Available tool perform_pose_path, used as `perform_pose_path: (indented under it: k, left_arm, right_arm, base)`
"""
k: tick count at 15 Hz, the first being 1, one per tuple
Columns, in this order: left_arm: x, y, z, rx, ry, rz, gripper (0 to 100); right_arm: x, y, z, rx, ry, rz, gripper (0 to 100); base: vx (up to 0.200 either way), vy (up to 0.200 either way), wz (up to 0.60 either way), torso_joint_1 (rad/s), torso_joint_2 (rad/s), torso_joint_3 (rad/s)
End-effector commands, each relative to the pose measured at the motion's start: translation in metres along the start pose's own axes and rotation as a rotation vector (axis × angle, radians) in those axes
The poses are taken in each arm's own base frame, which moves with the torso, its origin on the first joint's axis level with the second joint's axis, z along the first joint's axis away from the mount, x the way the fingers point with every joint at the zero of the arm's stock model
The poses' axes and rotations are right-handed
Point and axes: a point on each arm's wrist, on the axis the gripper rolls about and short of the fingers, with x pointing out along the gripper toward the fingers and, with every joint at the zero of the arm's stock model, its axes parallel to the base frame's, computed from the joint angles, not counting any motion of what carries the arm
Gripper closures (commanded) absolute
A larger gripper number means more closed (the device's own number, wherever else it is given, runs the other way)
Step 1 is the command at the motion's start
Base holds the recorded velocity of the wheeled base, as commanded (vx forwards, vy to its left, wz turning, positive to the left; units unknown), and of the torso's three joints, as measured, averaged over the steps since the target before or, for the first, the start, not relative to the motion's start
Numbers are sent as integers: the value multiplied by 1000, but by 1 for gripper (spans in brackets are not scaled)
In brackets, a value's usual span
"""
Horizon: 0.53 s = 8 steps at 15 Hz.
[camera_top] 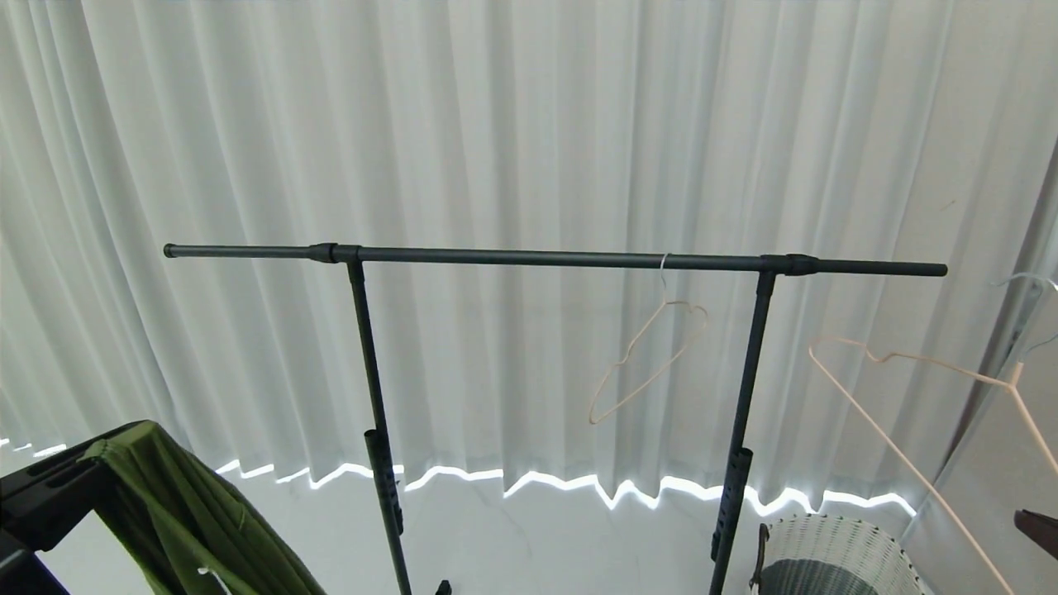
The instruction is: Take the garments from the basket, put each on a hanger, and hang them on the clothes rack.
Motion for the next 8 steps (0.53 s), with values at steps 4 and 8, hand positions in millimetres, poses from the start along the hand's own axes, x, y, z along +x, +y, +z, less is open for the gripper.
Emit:
perform_pose_path:
  k: [4, 8]
  left_arm:
    - [0, 0, -1, -1, 2, 0, 100]
    - [-2, -2, -10, 2, 23, -5, 100]
  right_arm:
    - [1, 0, 0, -1, 3, 0, 100]
    - [0, 4, 1, -12, 11, 88, 100]
  base:
    - [0, 150, 0, 2, 3, 2]
    - [0, 0, 0, 0, 0, 0]
